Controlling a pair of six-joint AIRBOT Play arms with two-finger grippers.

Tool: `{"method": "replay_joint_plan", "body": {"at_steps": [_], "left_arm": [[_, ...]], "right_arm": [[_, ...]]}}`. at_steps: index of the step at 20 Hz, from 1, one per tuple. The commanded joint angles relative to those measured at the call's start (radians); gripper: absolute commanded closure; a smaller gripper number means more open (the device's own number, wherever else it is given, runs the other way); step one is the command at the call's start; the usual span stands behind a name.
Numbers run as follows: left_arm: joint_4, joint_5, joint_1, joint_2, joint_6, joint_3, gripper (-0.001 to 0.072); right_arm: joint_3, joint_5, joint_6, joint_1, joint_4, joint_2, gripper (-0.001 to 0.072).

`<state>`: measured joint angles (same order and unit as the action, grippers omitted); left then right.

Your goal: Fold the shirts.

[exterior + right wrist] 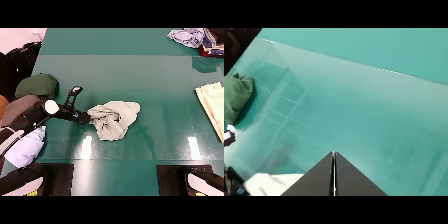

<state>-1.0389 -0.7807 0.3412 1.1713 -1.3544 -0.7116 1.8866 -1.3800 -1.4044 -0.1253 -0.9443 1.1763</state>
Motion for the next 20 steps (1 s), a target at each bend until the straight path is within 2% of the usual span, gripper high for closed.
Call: {"method": "replay_joint_plan", "body": {"at_steps": [1, 5, 7, 8, 9, 10, 11, 13, 15, 17, 20], "left_arm": [[0.003, 0.052, -0.001, 0.031, 0.018, -0.013, 0.0678], [-0.234, -0.170, -0.001, 0.027, 0.016, -0.231, 0.0679], [-0.331, -0.260, -0.001, 0.027, 0.016, -0.348, 0.0679], [-0.346, -0.274, -0.001, 0.027, 0.016, -0.388, 0.0679], [-0.345, -0.278, -0.001, 0.027, 0.016, -0.417, 0.0679], [-0.344, -0.277, -0.001, 0.027, 0.016, -0.436, 0.0679], [-0.341, -0.272, -0.001, 0.027, 0.015, -0.443, 0.0679], [-0.340, -0.254, -0.001, 0.027, -0.014, -0.443, 0.0679], [-0.337, -0.241, -0.001, 0.028, -0.035, -0.443, 0.0679], [-0.337, -0.241, -0.001, 0.030, -0.036, -0.443, 0.0679], [-0.338, -0.246, -0.001, 0.030, -0.037, -0.443, 0.0680]], "right_arm": [[-0.001, -0.050, 0.000, 0.000, -0.006, 0.001, 0.0692], [-0.159, -0.164, 0.000, 0.000, -0.051, 0.000, 0.0691], [-0.338, -0.157, 0.000, 0.000, -0.051, 0.000, 0.0691], [-0.449, -0.125, 0.001, 0.000, -0.051, 0.000, 0.0668], [-0.558, -0.084, 0.002, 0.000, -0.052, 0.001, 0.0435], [-0.680, -0.021, 0.005, 0.000, -0.051, 0.002, 0.0170], [-0.799, 0.067, 0.007, 0.000, -0.047, 0.002, 0.0139], [-0.970, 0.202, 0.044, 0.000, 0.039, 0.034, 0.0168], [-1.054, 0.225, 0.186, -0.005, 0.229, 0.129, 0.0260], [-1.060, 0.257, 0.242, -0.031, 0.352, 0.229, 0.0266], [-0.969, 0.270, 0.254, -0.102, 0.406, 0.358, 0.0266]]}}
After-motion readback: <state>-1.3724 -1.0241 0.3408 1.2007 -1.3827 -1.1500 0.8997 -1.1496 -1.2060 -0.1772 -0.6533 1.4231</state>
